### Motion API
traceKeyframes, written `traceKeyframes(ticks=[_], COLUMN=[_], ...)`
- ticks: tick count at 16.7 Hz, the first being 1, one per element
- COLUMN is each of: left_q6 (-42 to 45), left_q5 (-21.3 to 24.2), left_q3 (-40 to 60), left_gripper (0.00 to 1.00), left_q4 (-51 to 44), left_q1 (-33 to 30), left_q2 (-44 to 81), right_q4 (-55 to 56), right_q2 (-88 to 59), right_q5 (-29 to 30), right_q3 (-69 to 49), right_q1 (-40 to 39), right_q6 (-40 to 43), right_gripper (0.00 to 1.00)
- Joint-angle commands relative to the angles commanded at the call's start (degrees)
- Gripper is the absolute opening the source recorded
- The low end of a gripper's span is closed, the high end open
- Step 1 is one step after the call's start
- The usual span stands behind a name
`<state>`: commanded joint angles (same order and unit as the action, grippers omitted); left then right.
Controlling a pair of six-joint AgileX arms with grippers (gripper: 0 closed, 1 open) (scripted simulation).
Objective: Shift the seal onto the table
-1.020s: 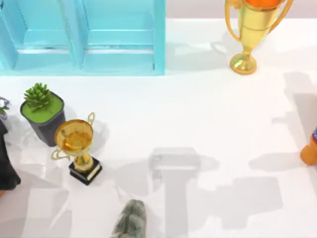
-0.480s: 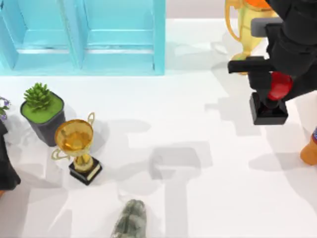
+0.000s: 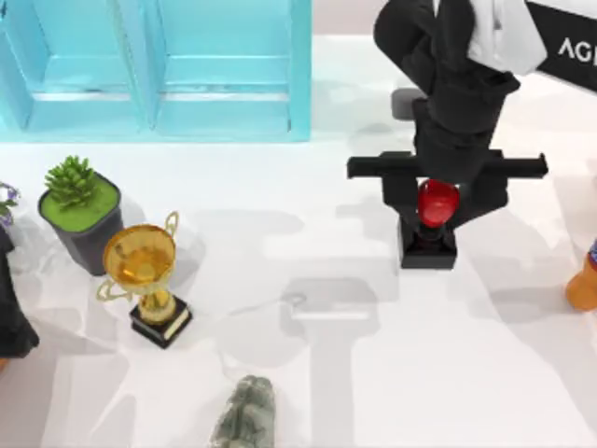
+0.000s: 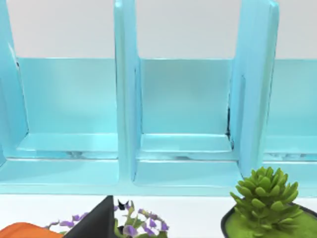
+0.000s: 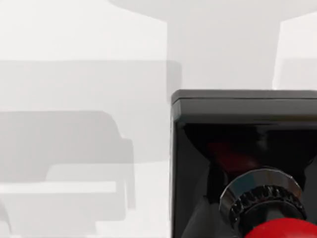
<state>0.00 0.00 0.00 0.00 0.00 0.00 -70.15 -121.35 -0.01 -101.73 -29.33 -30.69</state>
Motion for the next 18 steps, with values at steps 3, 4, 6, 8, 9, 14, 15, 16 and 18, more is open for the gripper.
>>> traceKeyframes(ticks=[3,4,6,8,9,14,15,16,18], left_q6=[0.0,0.0,0.0,0.0,0.0,0.0,0.0,0.0,0.0], left_q5=[0.0,0.0,0.0,0.0,0.0,0.0,0.0,0.0,0.0], left_q3=[0.0,0.0,0.0,0.0,0.0,0.0,0.0,0.0,0.0], left_gripper=[1.0,1.0,1.0,1.0,1.0,1.0,1.0,1.0,1.0], left_q4=[0.0,0.0,0.0,0.0,0.0,0.0,0.0,0.0,0.0], left_q1=[0.0,0.0,0.0,0.0,0.0,0.0,0.0,0.0,0.0], left_q2=[0.0,0.0,0.0,0.0,0.0,0.0,0.0,0.0,0.0], right_q4=[-0.1,0.1,2.3,6.1,7.7,9.2,9.2,9.2,9.2], right_q2=[0.1,0.0,-0.4,-1.1,-1.5,-2.0,-2.0,-2.0,-2.0], right_q5=[-0.1,-0.1,0.0,0.0,0.0,0.0,0.0,0.0,0.0], right_q3=[0.2,0.5,2.2,4.6,5.9,7.3,7.3,7.3,7.3], right_q1=[0.2,0.2,0.1,0.0,-0.1,-0.1,-0.1,-0.1,-0.1], right_q6=[0.0,-0.1,0.0,0.0,-0.1,-0.1,-0.1,-0.1,-0.1], right_gripper=[0.0,0.0,0.0,0.0,0.0,0.0,0.08,0.15,0.3])
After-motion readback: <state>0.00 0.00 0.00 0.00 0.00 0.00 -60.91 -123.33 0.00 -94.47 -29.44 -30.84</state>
